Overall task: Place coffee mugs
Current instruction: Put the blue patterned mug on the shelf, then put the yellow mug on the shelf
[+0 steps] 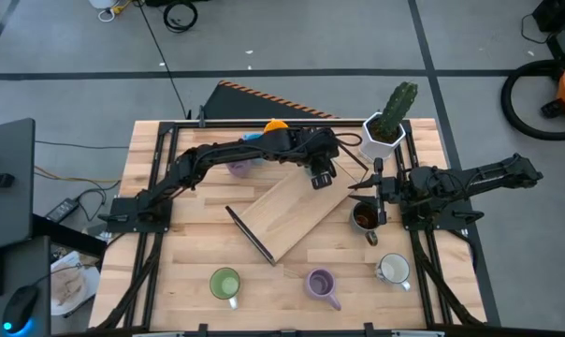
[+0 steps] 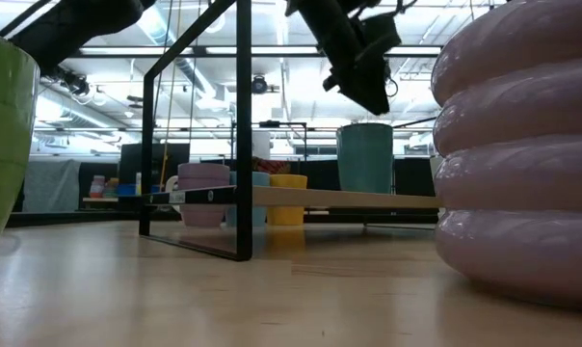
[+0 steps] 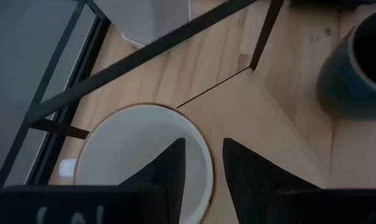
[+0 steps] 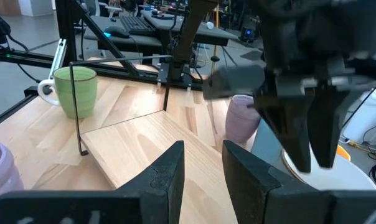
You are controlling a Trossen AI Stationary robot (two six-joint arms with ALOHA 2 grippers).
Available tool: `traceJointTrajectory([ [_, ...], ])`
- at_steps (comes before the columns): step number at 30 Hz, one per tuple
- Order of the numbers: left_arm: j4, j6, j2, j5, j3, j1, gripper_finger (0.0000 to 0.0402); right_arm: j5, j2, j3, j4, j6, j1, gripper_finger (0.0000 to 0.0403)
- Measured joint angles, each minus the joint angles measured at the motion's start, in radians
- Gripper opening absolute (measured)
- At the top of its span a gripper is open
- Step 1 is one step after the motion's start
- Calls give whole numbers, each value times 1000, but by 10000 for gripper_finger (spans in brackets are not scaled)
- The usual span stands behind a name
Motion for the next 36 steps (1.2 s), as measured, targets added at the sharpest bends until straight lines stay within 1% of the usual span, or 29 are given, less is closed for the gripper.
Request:
traceJointTrajectory([
  [6,-41,-25,-40,0,0,-12,114,0,0,0,-1,15,0,114],
  [9,-94,-51,-62,1,1,-14,114,0,0,0,-8,15,0,114],
  [11,-168,-52,-68,-18,1,-15,114,2,0,0,-21,15,0,114],
  [14,-249,-49,-68,-76,0,-17,114,19,0,0,-31,15,-3,114],
  [18,-258,-45,-73,-91,0,-9,114,52,0,0,-44,15,-4,114],
  [23,-328,-26,-73,-94,-2,18,114,52,0,0,-50,21,-4,114],
  [30,-351,5,-81,-94,-14,56,114,52,0,0,-53,48,-3,114],
  [36,-374,31,-78,-84,-40,130,114,47,10,0,-58,67,-3,114],
])
